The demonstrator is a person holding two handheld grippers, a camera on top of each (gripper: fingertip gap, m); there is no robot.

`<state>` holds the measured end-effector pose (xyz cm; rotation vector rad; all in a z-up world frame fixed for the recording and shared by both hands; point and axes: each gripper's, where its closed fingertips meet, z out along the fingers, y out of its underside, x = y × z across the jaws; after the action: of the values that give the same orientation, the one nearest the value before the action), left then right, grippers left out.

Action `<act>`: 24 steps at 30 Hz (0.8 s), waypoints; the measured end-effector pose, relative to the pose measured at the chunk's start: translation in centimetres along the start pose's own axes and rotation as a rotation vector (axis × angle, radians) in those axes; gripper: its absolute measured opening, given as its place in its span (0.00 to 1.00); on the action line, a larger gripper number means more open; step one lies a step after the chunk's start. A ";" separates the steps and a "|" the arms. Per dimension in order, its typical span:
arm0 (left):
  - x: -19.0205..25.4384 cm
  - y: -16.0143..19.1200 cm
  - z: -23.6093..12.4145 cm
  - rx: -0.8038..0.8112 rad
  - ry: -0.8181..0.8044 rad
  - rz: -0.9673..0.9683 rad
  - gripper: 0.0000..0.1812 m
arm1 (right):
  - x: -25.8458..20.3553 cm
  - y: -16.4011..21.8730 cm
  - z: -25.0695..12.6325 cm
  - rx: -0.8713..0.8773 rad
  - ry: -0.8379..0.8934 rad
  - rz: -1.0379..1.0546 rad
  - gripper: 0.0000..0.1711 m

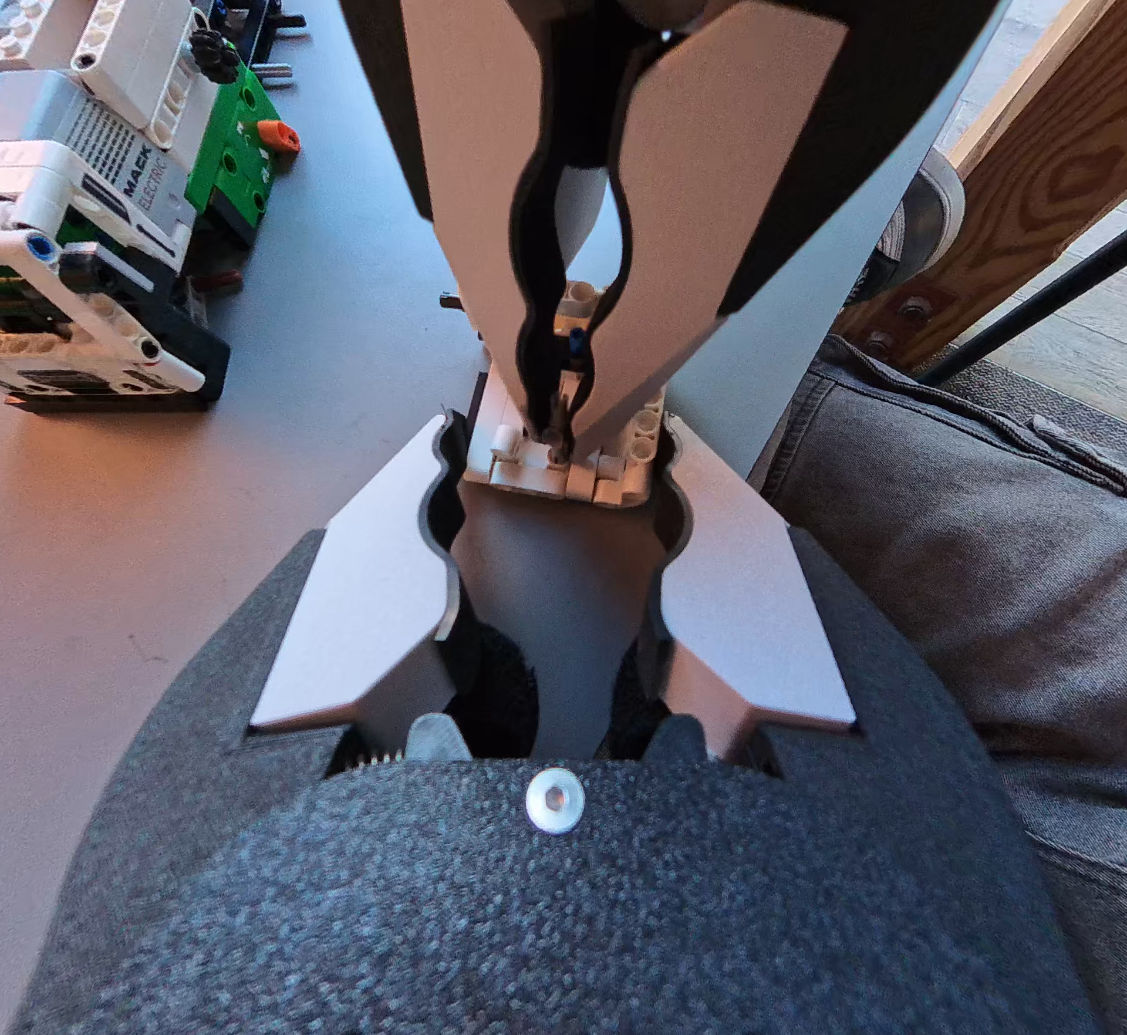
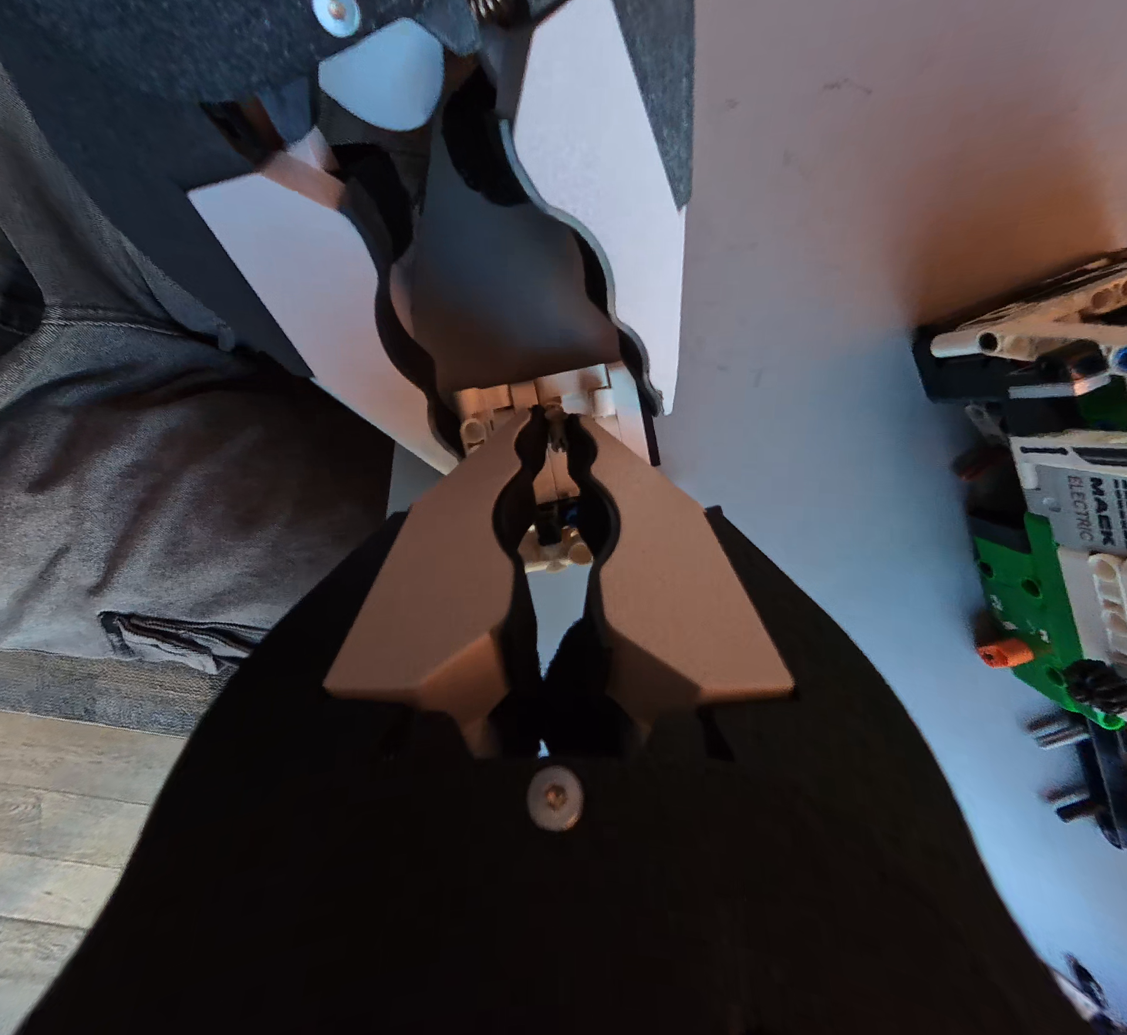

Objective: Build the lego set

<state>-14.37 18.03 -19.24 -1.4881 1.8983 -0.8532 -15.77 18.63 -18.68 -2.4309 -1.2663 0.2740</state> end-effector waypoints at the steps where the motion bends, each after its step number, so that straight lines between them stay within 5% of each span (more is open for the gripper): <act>1: 0.0 0.0 0.0 0.001 -0.003 -0.002 0.34 | 0.0 0.0 0.0 0.008 -0.013 0.019 0.04; 10: 0.3 -0.9 -2.2 0.128 0.047 -0.025 0.31 | -0.1 -1.0 -1.0 0.089 0.000 0.023 0.04; 14: 0.4 -1.5 -4.4 0.224 0.071 0.014 0.22 | -0.3 -2.1 -2.4 0.191 0.015 0.019 0.04; 24: -0.3 -2.4 -5.2 0.286 -0.160 0.275 0.07 | -1.6 -4.7 -4.0 0.396 -0.115 0.201 0.04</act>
<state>-16.83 18.61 -14.06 -1.0634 1.7289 -0.8103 -18.75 18.76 -13.06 -2.2189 -0.9060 0.6615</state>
